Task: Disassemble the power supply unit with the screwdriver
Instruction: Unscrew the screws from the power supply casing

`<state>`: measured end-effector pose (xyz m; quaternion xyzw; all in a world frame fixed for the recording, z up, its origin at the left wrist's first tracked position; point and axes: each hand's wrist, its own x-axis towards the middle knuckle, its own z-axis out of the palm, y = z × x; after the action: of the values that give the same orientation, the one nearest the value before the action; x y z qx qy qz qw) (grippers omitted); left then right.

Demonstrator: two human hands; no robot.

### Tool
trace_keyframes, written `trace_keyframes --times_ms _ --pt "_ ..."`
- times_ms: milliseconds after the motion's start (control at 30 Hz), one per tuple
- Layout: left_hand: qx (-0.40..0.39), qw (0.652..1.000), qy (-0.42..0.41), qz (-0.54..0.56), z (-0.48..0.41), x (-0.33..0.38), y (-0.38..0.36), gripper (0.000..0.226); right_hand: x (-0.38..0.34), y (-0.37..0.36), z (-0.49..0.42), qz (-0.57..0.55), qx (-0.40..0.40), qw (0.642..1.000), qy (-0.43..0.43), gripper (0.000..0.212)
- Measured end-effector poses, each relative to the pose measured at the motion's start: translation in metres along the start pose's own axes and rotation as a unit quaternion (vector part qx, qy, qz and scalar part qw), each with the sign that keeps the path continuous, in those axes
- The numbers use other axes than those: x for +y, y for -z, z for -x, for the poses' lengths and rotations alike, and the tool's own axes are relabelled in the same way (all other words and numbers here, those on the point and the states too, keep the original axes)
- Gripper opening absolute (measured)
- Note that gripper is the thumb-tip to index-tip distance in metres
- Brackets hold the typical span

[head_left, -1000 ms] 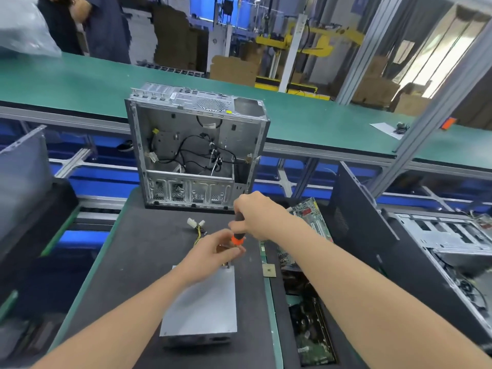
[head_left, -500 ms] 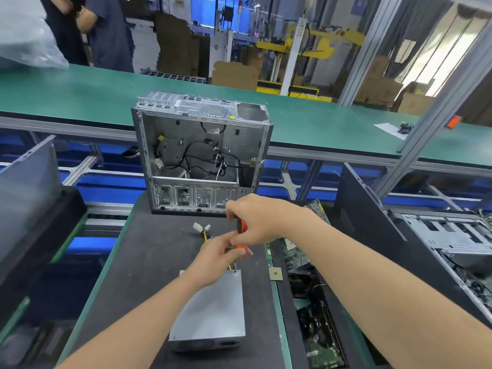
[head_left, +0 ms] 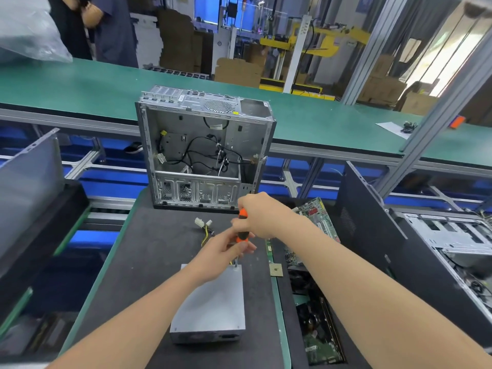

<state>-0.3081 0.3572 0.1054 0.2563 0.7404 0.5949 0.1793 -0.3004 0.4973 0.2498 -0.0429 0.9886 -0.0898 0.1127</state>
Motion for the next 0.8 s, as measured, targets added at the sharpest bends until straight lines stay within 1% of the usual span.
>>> trace_keyframes --times_ms 133,333,400,467,500,533,600,633,667,700,800 --pt "-0.015 1.000 0.010 -0.003 -0.001 0.003 0.000 0.022 0.011 0.010 0.005 -0.016 -0.044 0.997 0.067 0.019" --pt "-0.035 0.999 0.015 -0.007 -0.002 0.006 0.002 0.025 0.017 0.018 -0.003 0.028 -0.107 0.984 0.142 0.024" --pt "-0.031 0.999 0.014 -0.016 -0.003 0.006 0.001 0.021 0.017 0.018 -0.003 0.039 -0.108 0.982 0.151 0.023" --pt "-0.024 0.999 0.012 -0.017 -0.003 0.006 -0.001 0.018 0.017 0.017 0.002 0.041 -0.080 0.984 0.153 0.023" --pt "-0.020 1.000 0.011 -0.014 -0.003 0.005 -0.002 0.018 0.016 0.015 0.004 0.036 -0.049 0.988 0.141 0.027" --pt "-0.018 1.000 0.012 -0.010 -0.003 0.004 -0.003 0.018 0.014 0.011 0.008 0.031 -0.003 0.993 0.111 0.035" --pt "-0.018 1.000 0.009 -0.011 -0.003 0.004 -0.004 0.019 0.007 0.000 0.013 0.057 0.104 0.993 0.006 0.056" --pt "-0.020 1.000 0.005 -0.014 -0.002 0.005 -0.004 0.020 0.001 -0.006 0.014 0.084 0.137 0.986 -0.045 0.064" --pt "-0.022 1.000 0.002 -0.014 -0.002 0.006 -0.004 0.020 -0.004 -0.011 0.013 0.100 0.144 0.981 -0.080 0.068" --pt "-0.024 1.000 0.001 -0.008 -0.001 0.007 -0.004 0.019 -0.008 -0.015 0.010 0.095 0.134 0.982 -0.095 0.067" --pt "-0.028 0.999 0.005 0.014 0.002 0.006 -0.002 0.021 -0.006 -0.016 0.002 0.039 0.087 0.993 -0.076 0.045"
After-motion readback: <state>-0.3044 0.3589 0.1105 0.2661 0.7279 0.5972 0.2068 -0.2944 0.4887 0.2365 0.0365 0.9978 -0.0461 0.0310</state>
